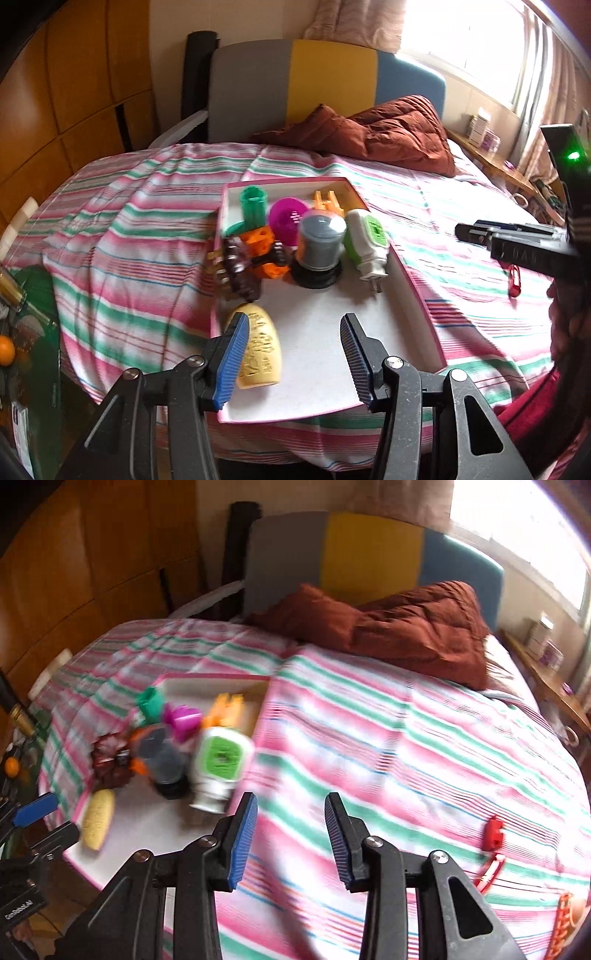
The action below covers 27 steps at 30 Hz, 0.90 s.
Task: Organize rigid objects
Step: 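Move the right gripper away from the tray toward the red pieces, then grasp the red lipstick tube with left while right moves toward the red K puzzle piece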
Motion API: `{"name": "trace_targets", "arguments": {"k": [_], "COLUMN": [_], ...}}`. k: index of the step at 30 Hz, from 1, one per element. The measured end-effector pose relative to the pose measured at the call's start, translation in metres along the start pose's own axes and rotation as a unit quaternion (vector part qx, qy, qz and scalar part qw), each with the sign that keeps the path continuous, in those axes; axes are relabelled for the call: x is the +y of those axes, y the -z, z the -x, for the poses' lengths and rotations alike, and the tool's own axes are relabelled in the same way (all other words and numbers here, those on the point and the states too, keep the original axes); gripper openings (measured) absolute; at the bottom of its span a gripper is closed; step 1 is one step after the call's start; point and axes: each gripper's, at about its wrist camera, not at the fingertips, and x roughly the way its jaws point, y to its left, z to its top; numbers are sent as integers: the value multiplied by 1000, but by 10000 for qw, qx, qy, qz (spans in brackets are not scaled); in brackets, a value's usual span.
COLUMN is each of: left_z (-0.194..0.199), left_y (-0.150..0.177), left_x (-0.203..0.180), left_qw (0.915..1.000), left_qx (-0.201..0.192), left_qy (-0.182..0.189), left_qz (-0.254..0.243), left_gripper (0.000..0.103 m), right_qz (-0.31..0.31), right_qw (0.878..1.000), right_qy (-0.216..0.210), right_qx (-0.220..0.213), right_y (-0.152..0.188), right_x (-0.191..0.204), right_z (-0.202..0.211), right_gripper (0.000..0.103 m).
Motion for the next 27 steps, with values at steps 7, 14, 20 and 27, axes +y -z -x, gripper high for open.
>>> {"name": "trace_targets", "arguments": {"k": [7, 14, 20, 27], "left_z": [-4, -15, -32, -64], "left_y": [-10, -20, -26, -34], "left_x": [-32, -68, -113, -180], "left_qw": [9989, 9959, 9909, 9777], "left_qx": [7, 89, 240, 481], "left_qy": [260, 549, 789, 1240], "left_qz": [-378, -707, -1067, -1623], "left_gripper": [52, 52, 52, 52], "right_qz": [-747, -2435, -4352, -4768], "right_qw": [9951, 9600, 8933, 8754], "right_qy": [654, 1382, 1083, 740], "right_qx": [39, -26, -278, -286], "right_y": [6, 37, 84, 95], "right_x": [-90, -210, -280, -289], "right_z": [10, 19, 32, 32], "right_gripper": [38, 38, 38, 38]}}
